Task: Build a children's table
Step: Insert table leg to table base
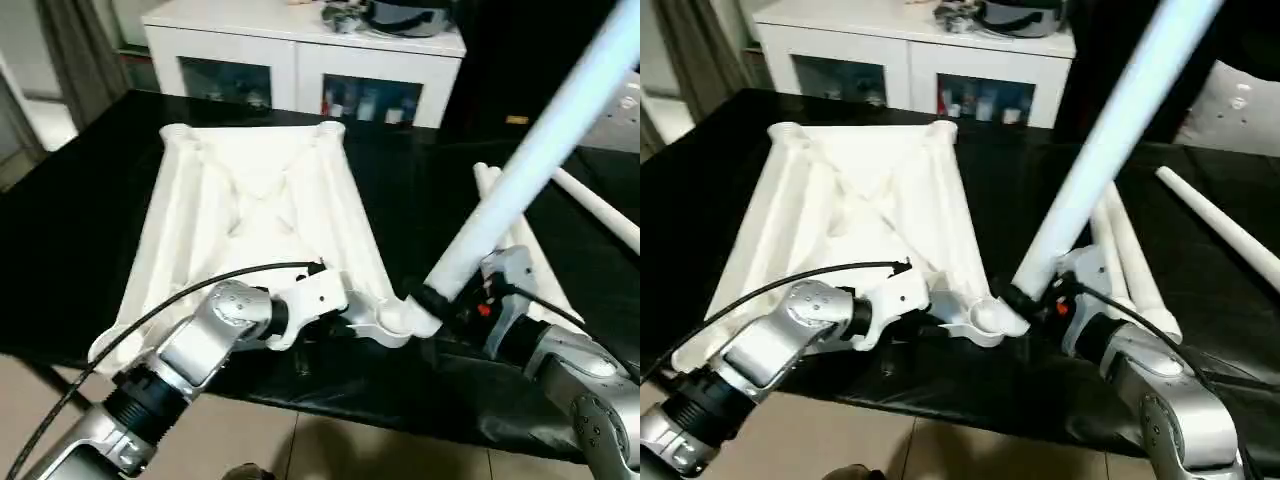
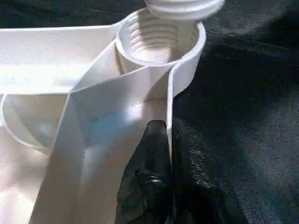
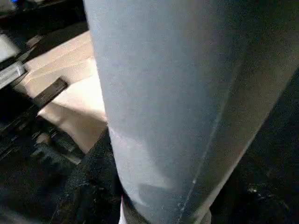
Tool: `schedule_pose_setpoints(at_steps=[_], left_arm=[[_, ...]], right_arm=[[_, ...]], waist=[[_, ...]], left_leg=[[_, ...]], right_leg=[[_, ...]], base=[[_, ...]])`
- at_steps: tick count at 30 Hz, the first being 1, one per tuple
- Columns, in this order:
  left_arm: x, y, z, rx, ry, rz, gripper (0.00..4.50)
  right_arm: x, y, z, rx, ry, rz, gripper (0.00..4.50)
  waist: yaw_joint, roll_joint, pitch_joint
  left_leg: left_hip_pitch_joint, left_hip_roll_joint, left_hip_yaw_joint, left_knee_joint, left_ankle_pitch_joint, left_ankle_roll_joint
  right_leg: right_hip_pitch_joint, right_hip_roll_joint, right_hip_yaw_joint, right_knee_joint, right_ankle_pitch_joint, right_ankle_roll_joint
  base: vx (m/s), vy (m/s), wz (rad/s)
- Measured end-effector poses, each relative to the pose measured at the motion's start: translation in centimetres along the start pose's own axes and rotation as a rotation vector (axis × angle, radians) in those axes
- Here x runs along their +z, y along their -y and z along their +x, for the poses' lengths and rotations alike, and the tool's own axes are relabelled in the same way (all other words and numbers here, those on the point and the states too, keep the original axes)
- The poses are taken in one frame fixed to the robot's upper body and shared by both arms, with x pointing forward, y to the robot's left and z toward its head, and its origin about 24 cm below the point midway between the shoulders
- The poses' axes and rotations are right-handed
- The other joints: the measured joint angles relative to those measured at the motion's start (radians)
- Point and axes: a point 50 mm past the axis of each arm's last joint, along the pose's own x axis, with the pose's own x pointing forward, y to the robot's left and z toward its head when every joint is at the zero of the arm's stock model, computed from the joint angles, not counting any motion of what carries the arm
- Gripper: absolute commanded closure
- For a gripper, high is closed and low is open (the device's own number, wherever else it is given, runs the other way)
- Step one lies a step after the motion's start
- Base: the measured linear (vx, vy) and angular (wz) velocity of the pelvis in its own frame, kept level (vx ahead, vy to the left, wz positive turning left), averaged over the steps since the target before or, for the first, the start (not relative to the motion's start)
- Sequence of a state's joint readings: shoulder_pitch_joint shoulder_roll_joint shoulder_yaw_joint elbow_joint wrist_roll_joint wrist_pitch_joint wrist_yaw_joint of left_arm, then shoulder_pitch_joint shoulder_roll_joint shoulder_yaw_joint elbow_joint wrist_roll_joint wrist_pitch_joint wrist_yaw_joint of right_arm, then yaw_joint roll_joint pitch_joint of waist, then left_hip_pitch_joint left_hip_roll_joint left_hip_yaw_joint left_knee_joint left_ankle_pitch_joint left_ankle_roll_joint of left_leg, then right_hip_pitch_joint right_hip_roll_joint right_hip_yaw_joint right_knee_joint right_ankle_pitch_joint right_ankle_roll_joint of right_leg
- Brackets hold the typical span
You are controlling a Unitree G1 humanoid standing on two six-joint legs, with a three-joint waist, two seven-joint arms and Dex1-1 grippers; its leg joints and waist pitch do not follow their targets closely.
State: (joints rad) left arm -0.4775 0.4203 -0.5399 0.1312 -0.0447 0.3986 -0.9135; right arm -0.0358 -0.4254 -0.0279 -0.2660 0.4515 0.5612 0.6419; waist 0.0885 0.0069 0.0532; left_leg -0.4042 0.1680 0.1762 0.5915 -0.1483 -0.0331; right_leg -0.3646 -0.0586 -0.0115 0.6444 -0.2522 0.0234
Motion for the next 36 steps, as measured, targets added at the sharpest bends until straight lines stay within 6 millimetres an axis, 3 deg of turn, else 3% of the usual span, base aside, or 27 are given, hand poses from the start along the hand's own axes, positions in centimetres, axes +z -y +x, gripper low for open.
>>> schedule_pose_setpoints(at_steps=[9, 12, 13, 14, 21, 29, 30, 36], left_arm=[[-0.6, -0.5, -0.7, -0.004, 0.02, 0.045, 4.5], [-0.7, -0.7, -0.9, -0.005, 0.022, 0.028, 4.5], [-0.7, -0.7, -0.9, -0.009, 0.022, 0.022, 4.07], [-0.7, -0.7, -1.0, -0.011, 0.025, 0.014, 3.96], [-1.0, -1.0, -1.3, -0.002, 0.043, -0.02, 3.53], [-1.2, -1.2, -1.4, -0.008, 0.043, -0.024, 3.53], [-1.2, -1.2, -1.4, -0.009, 0.043, -0.024, 3.82], [-1.3, -1.2, -1.3, -0.03, 0.039, -0.002, 4.32]], right_arm=[[2.1, -0.1, 1.5, 0.141, 0.0, -0.049, 2.59], [1.9, 0.2, 1.9, 0.152, -0.014, -0.041, 2.59], [1.8, 0.3, 1.9, 0.153, -0.021, -0.038, 2.59], [1.7, 0.3, 2.0, 0.154, -0.028, -0.036, 2.59], [1.4, 0.4, 2.0, 0.163, -0.034, -0.028, 2.59], [1.3, 0.3, 2.1, 0.17, -0.036, -0.028, 2.59], [1.3, 0.3, 2.1, 0.171, -0.036, -0.027, 2.59], [1.6, 0.3, 2.4, 0.175, -0.019, -0.038, 2.59]], waist=[[0.002, -0.002, 0.0], [0.003, -0.002, 0.0], [0.003, -0.002, 0.0], [0.003, -0.002, 0.0], [0.016, -0.003, 0.001], [0.025, -0.003, 0.0], [0.025, -0.003, 0.0], [0.024, -0.003, 0.0]], left_leg=[[0.001, 0.0, 0.0, 0.0, 0.001, 0.0], [0.0, 0.0, 0.001, 0.0, 0.001, 0.0], [0.0, 0.0, 0.001, 0.0, 0.001, 0.0], [0.0, 0.0, 0.001, 0.0, 0.001, 0.0], [0.0, 0.0, 0.001, 0.0, 0.001, 0.0], [0.0, 0.0, 0.001, 0.0, 0.001, 0.0], [0.0, 0.0, 0.001, 0.0, 0.001, 0.0], [0.001, 0.0, 0.001, 0.0, 0.001, 0.0]], right_leg=[[0.0, 0.0, 0.0, 0.001, 0.0, 0.0], [0.0, 0.0, 0.0, 0.001, 0.0, 0.0], [0.0, 0.0, 0.0, 0.001, 0.0, 0.0], [-0.001, 0.0, 0.0, 0.001, 0.0, -0.001], [-0.001, 0.0, -0.001, 0.001, 0.0, -0.001], [0.0, 0.0, 0.0, 0.001, 0.0, -0.001], [0.0, 0.0, -0.001, 0.001, 0.0, -0.001], [0.0, 0.0, 0.0, 0.002, 0.0, -0.001]], base=[[0.0, 0.0, 0.0], [0.0, 0.0, 0.0], [0.0, 0.0, 0.0], [0.0, 0.0, 0.0], [0.0, 0.0, 0.0], [0.0, 0.0, 0.0], [0.0, 0.0, 0.0], [0.0, 0.0, 0.0]])
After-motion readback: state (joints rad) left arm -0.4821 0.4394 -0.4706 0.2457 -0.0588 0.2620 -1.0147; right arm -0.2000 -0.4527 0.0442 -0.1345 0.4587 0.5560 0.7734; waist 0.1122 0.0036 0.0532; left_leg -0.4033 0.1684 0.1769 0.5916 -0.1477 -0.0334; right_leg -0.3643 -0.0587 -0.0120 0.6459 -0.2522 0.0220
